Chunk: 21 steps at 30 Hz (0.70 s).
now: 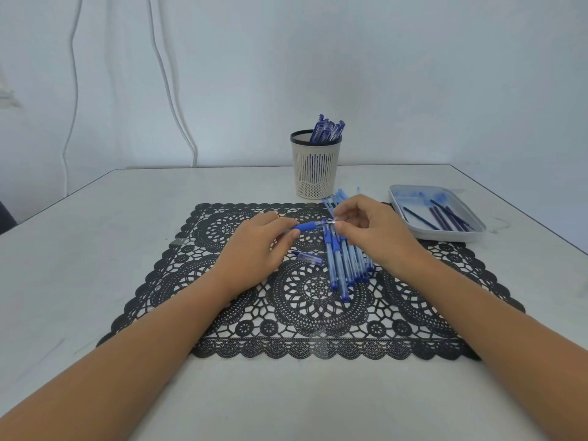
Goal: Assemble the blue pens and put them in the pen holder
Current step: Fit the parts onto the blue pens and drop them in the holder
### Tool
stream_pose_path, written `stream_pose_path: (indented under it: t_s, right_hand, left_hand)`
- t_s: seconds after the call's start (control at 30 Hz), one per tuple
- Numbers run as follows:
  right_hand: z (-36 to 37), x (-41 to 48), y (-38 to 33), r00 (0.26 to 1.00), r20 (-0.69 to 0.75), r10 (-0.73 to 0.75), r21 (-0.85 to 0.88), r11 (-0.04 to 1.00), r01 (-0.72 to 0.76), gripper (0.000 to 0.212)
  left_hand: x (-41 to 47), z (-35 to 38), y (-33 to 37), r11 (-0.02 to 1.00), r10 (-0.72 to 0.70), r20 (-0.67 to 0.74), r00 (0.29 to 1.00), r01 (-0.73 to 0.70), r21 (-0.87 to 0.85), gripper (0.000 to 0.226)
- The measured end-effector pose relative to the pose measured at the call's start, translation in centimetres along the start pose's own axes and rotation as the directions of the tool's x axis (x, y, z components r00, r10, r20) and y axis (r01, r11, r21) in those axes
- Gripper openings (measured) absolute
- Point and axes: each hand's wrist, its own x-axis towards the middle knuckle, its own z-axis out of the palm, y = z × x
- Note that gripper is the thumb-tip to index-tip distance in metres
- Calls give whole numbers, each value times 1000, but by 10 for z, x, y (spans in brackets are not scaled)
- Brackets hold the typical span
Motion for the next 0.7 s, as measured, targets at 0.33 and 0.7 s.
stream_pose_path:
  t_s: [0.33,0.7]
  right_hand:
    - [0,-6,-6,995,99,-25,-96,995,34,10]
    - [18,-16,-10,905,400,-145,-344,891,295,16]
  left_hand:
    - [1,-1,-2,989,-144,-31,989,143,-32,36]
    - [0,0,-2,994,-107,-26,994,106,-13,48]
